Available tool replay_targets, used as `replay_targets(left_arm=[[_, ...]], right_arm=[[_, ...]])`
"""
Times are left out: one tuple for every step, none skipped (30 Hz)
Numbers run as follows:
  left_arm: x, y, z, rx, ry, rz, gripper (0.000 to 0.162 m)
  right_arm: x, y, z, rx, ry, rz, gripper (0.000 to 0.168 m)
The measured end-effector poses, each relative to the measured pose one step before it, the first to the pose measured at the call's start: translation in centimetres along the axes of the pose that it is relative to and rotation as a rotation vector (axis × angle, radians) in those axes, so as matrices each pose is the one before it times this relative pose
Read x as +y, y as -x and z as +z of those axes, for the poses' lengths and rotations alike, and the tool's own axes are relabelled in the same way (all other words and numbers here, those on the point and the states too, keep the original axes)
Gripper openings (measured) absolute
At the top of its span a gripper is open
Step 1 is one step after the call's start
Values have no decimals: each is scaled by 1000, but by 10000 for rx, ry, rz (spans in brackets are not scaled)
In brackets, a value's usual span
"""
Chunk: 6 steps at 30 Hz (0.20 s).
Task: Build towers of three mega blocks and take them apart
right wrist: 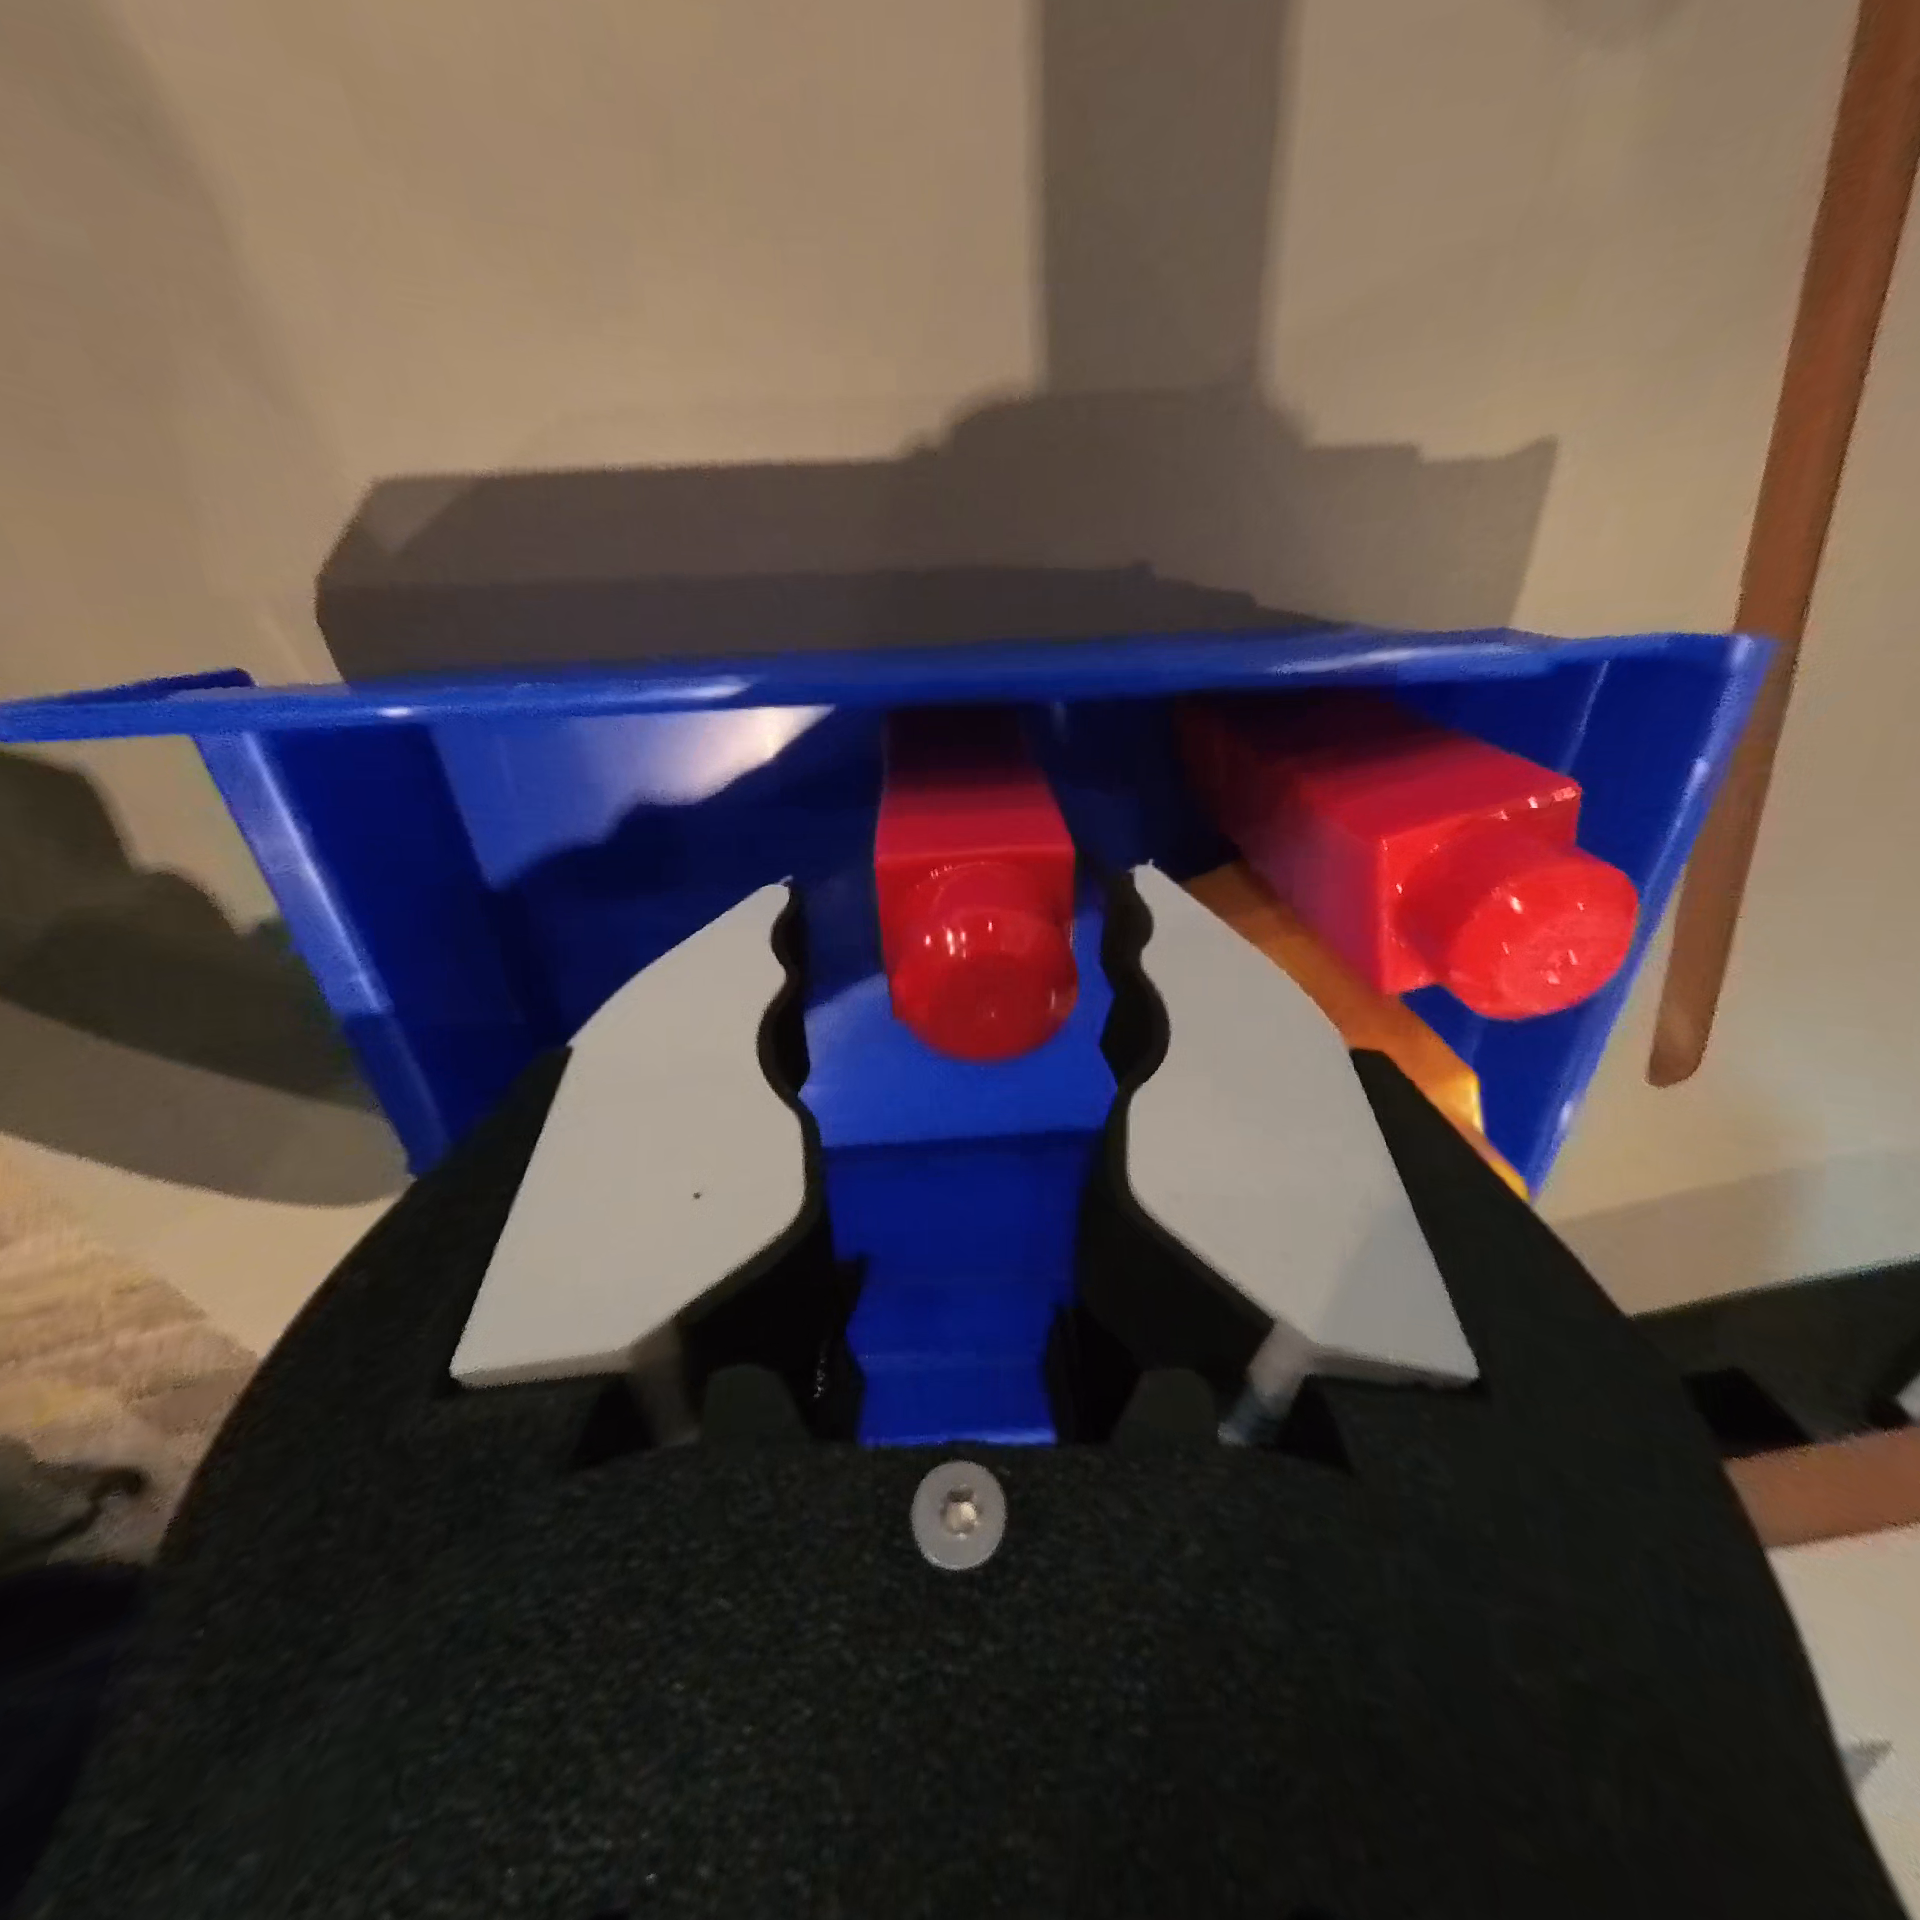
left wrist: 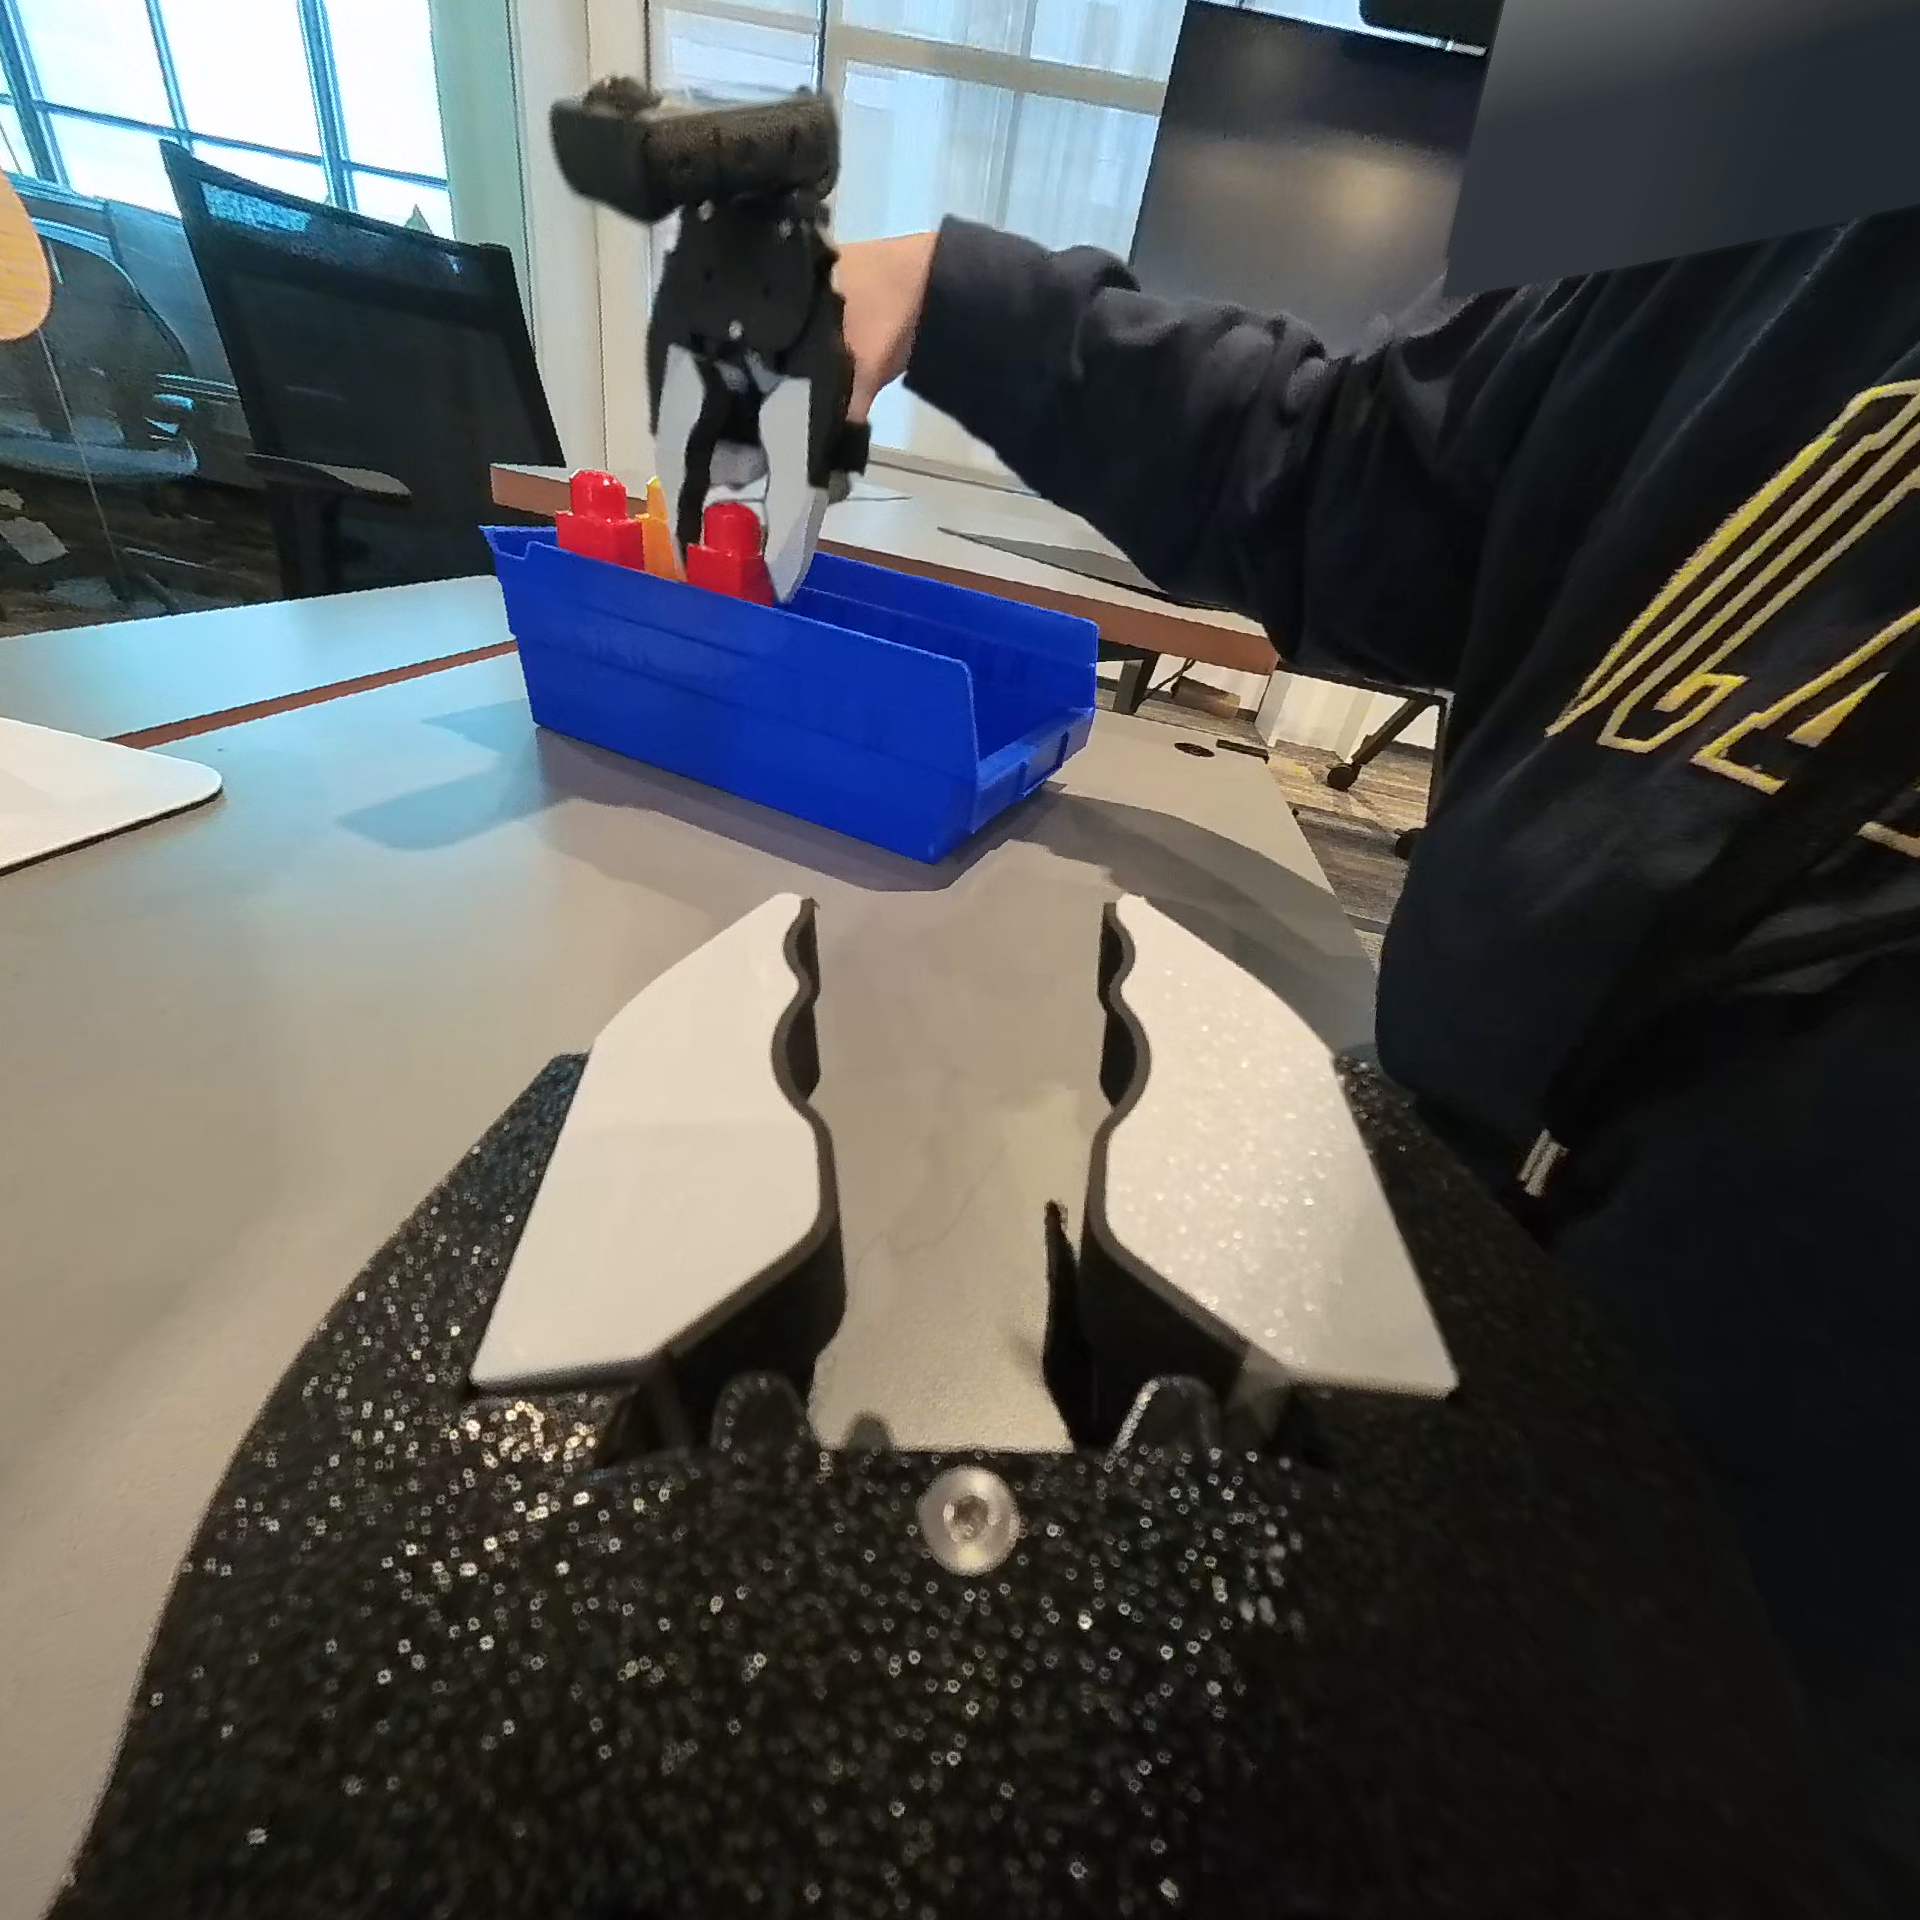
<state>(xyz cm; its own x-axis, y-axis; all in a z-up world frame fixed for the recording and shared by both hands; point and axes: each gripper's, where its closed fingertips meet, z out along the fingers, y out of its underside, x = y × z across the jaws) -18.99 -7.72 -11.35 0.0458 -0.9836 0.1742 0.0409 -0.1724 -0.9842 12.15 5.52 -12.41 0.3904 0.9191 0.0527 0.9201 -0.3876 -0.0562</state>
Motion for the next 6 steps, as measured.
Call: replay_targets(left_arm=[[-5, 47, -22, -39, 1, 23, 51], [4, 102, -38, -65, -4, 20, 52], [-21, 114, -60, -77, -14, 14, 52], [-45, 117, -73, -77, -24, 18, 52], [-95, 116, -81, -87, -42, 29, 52], [-198, 162, -77, -124, -73, 37, 52]], right_arm=[[147, 49, -571, 90, -144, 201, 57], [140, -15, -768, 199, -236, 225, 58], [97, -34, -940, 290, -315, 201, 59], [16, 19, -1069, 329, -388, 181, 60], [-106, 75, -1182, 388, -422, 164, 60], [-354, 102, -1279, 468, -510, 139, 61]])
